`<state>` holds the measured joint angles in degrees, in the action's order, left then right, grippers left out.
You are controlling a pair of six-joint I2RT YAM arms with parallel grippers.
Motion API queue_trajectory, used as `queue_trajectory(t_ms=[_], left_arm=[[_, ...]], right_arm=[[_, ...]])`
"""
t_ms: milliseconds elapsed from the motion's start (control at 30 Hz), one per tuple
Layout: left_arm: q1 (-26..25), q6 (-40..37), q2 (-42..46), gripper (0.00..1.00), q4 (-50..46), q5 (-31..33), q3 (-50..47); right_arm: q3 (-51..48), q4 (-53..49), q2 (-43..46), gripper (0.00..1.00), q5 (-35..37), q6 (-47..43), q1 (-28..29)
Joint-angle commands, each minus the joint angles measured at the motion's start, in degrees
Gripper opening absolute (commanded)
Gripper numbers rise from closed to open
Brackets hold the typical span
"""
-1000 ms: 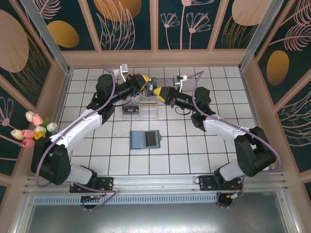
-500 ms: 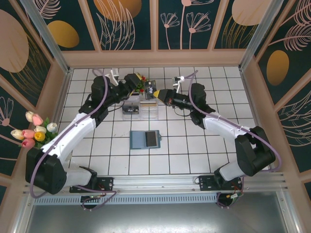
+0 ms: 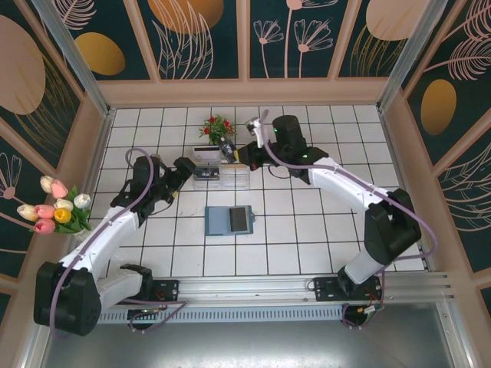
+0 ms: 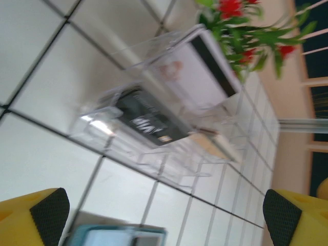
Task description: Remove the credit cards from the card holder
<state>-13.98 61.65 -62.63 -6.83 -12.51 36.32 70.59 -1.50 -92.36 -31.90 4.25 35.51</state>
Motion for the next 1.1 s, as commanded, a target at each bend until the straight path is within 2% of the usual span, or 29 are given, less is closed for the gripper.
queue_trajectory(t_ms=[0, 200, 367, 767, 1067], left_arm=[[0.6, -2.2, 2.2, 0.98, -3.3, 2.5, -2.6], [0.8, -2.5, 2.9, 0.98, -5.7, 4.5, -5.4], [0.9, -1.7, 2.7, 0.98, -4.7, 2.8, -9.4], [0.9, -2.0, 3.6, 0.99, -3.5, 0.5, -12.2], [0.8, -2.4, 3.0, 0.99, -2.7, -0.9, -12.9]], right_arm=[[4.4, -3.8, -3.5, 0.0, 1.1, -15.3, 1.5], [11.9, -9.0, -11.8, 0.0, -1.7, -27.0, 2.8], [14.3, -13.0, -16.9, 0.0, -1.8, -38.8, 4.4], [22.4, -19.8, -25.2, 0.0, -2.0, -51.4, 4.6], [27.7, -22.7, -29.3, 0.0, 0.2, -55.0, 4.4]])
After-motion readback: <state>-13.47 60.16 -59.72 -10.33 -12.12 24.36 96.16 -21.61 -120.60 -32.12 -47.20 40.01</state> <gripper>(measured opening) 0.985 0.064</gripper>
